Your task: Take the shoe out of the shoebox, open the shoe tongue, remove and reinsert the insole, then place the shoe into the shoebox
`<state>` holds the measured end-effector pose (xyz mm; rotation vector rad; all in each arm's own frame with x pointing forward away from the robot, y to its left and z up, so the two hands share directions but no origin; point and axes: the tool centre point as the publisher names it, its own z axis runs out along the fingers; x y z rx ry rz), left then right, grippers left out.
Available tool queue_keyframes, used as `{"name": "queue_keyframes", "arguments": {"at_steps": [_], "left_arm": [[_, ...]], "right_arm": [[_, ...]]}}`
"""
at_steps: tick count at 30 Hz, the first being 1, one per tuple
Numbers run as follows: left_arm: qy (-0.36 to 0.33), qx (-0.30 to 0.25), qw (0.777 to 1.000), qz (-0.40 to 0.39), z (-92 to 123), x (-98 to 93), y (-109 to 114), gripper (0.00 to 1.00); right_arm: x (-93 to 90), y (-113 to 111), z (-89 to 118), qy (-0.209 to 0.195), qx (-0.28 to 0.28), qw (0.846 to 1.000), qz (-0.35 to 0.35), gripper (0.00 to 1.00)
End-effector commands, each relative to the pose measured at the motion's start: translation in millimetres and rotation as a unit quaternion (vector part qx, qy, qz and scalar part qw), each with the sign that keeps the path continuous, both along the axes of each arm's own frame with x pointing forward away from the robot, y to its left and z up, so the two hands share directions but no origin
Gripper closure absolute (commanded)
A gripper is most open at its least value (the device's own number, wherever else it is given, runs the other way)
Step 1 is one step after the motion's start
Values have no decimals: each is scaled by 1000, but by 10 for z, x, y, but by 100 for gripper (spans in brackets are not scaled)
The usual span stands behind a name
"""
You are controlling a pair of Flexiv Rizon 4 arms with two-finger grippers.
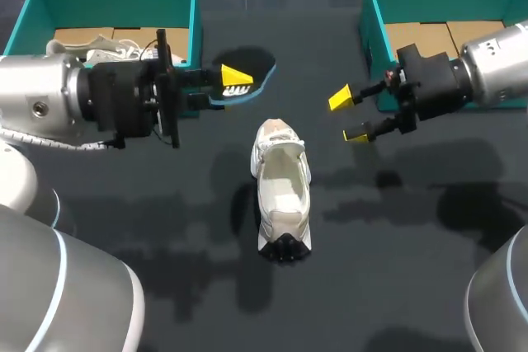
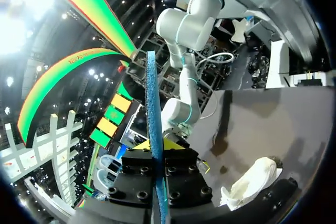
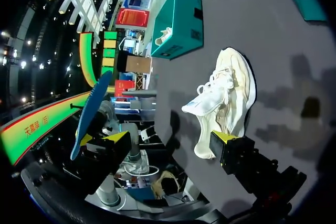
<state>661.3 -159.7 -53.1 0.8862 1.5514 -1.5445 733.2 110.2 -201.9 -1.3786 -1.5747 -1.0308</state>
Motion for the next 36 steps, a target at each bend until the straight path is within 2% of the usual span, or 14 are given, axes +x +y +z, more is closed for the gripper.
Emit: {"name": "queue_keyframes", "arguments": {"at_steps": [1, 2, 5, 14, 15, 20, 24, 28, 36], "left_arm": [[-112, -14, 993, -40, -197, 137, -67, 100], [-125, -19, 991, -42, -217, 149, -67, 100], [-233, 15, 971, -43, -307, 139, -99, 100], [-233, 15, 971, -43, -307, 139, -99, 100], [-249, 26, 968, -32, -338, 133, -124, 100], [-224, 45, 973, -2, -617, 286, -215, 100], [-210, 41, 977, 2, -731, 335, -239, 100], [-215, 38, 976, 19, -811, 396, -317, 100], [-215, 38, 976, 19, -811, 396, -317, 100]], "right_arm": [[5, -5, 152, -5, 8, 1000, -8, 0], [23, -8, 194, -4, 10, 1000, -12, 0], [70, -14, 315, -7, 21, 1000, -15, 0], [70, -14, 315, -7, 21, 1000, -15, 0], [70, -14, 315, -7, 21, 1000, -15, 0], [151, 4, 398, -16, 21, 999, -21, 0], [211, 40, 451, -29, 19, 999, -20, 0], [319, 150, 460, -38, 32, 999, -12, 0], [319, 150, 460, -38, 32, 999, -12, 0]]}}
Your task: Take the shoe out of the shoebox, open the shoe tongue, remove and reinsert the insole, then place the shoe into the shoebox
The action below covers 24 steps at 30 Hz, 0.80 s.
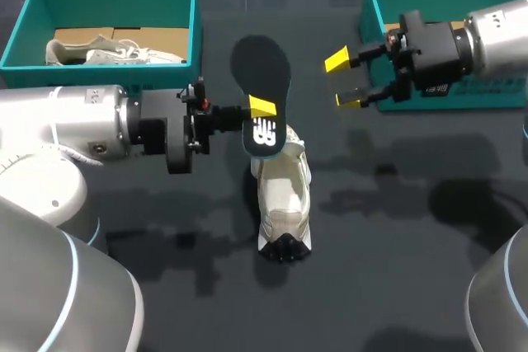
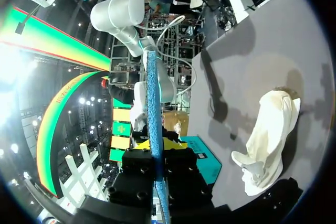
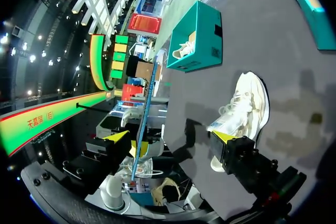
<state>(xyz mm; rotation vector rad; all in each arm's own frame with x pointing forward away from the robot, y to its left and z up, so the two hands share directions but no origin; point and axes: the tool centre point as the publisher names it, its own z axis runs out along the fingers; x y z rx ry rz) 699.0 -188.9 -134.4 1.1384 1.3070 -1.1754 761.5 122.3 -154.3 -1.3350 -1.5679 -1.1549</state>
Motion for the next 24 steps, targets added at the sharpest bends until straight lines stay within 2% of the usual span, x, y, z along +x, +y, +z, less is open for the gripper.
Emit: {"name": "queue_keyframes", "arguments": {"at_steps": [1, 6, 10, 19, 24], "left_arm": [[0, 1, 1000, -1, 1, 20, -25, 100], [-17, 0, 1000, 0, -142, 86, -234, 100], [-33, -1, 999, 5, -180, 161, -373, 100], [-41, 4, 999, 27, -285, 310, -521, 100], [-39, 8, 999, 32, -321, 353, -569, 100]], "right_arm": [[36, 29, -16, 1, 0, 1000, 2, 0], [109, 185, -44, 9, 4, 1000, 13, 0], [91, 292, -45, 9, 10, 1000, 21, 0], [-69, 414, -45, 7, 28, 999, 15, 0], [-100, 465, -46, 2, 30, 999, 11, 0]]}}
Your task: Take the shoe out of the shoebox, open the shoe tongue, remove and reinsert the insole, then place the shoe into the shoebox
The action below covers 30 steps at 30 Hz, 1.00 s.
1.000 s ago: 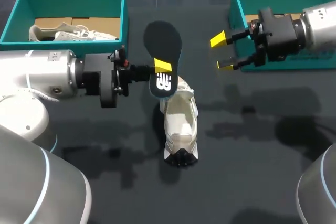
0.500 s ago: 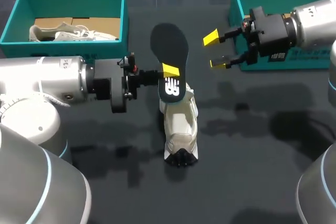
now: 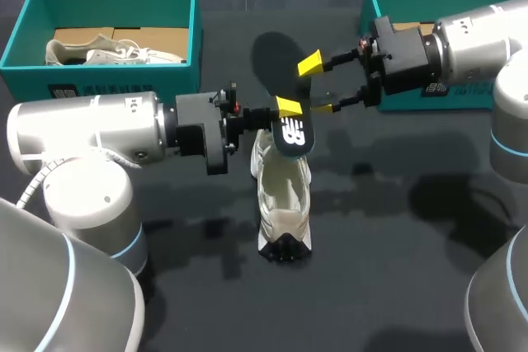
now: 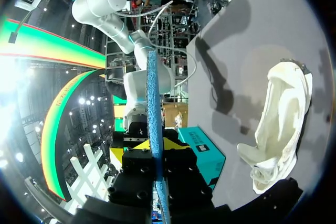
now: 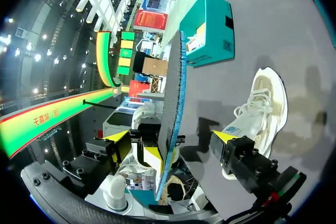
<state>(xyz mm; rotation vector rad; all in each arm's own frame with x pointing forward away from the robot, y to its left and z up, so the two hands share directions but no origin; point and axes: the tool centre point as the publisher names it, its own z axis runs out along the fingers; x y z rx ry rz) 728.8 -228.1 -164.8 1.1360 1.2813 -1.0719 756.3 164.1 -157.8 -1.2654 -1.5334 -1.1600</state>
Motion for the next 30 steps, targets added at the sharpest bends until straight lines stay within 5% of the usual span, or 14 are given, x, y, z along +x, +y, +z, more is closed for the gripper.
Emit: {"name": "queue_keyframes", "arguments": {"at_steps": [1, 12, 21, 30], "left_arm": [[0, 2, 1000, 3, -21, 54, -184, 100], [-8, 4, 1000, 9, -55, 28, -202, 100], [-13, -2, 1000, 12, -52, -11, -192, 100], [-17, -7, 1000, 15, -44, -23, -197, 100]], "right_arm": [[-49, 52, -12, -4, 2, 1000, -9, 0], [12, 104, -61, -5, 14, 1000, -13, 48], [45, 97, -86, -4, 22, 999, -23, 53], [27, 83, -106, -3, 28, 999, -29, 91]]}}
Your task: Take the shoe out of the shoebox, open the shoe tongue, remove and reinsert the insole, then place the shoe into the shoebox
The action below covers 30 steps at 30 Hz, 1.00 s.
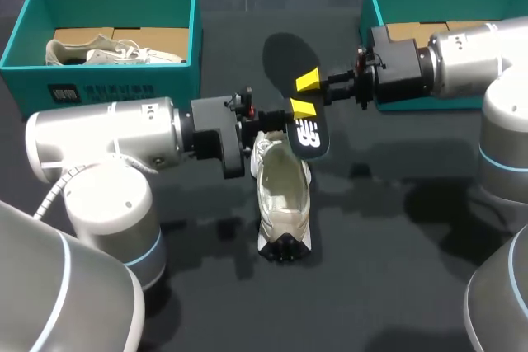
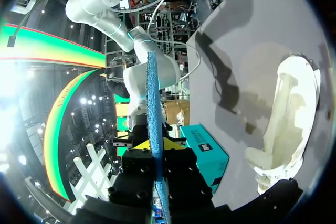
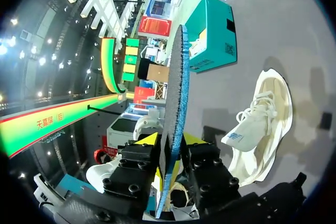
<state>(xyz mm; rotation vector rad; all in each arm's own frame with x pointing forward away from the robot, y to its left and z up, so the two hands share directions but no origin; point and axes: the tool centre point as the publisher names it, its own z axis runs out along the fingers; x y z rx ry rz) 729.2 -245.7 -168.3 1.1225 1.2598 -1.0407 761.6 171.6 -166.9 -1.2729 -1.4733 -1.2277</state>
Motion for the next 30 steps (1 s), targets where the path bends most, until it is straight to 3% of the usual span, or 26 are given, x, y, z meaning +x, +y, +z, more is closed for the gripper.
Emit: {"name": "queue_keyframes", "arguments": {"at_steps": [1, 6, 8, 9, 14, 22, 25, 30], "left_arm": [[-2, -1, 1000, 4, -10, -32, -23, 100], [5, 0, 1000, 5, -3, -41, -8, 100], [10, 1, 1000, 5, 15, -48, 33, 19], [13, 1, 1000, 5, 31, -55, 66, 0], [33, 9, 999, 10, 150, -71, 319, 0], [83, 74, 993, -38, 338, 37, 834, 0], [9, 123, 990, -73, 416, 53, 1004, 0], [9, 123, 990, -73, 416, 53, 1004, 0]], "right_arm": [[-26, 8, -15, 0, 3, 1000, -5, 100], [-28, 8, -15, -1, 4, 1000, -7, 100], [-34, 4, -16, -1, 4, 1000, -7, 100], [-39, -1, -17, -1, 4, 1000, -7, 100], [-75, -41, -40, 0, 6, 1000, -8, 100], [-189, -60, -146, 15, 13, 1000, -12, 100], [-214, -42, -186, 32, 24, 999, -12, 100], [-212, -29, -216, 41, 29, 999, -12, 100]]}}
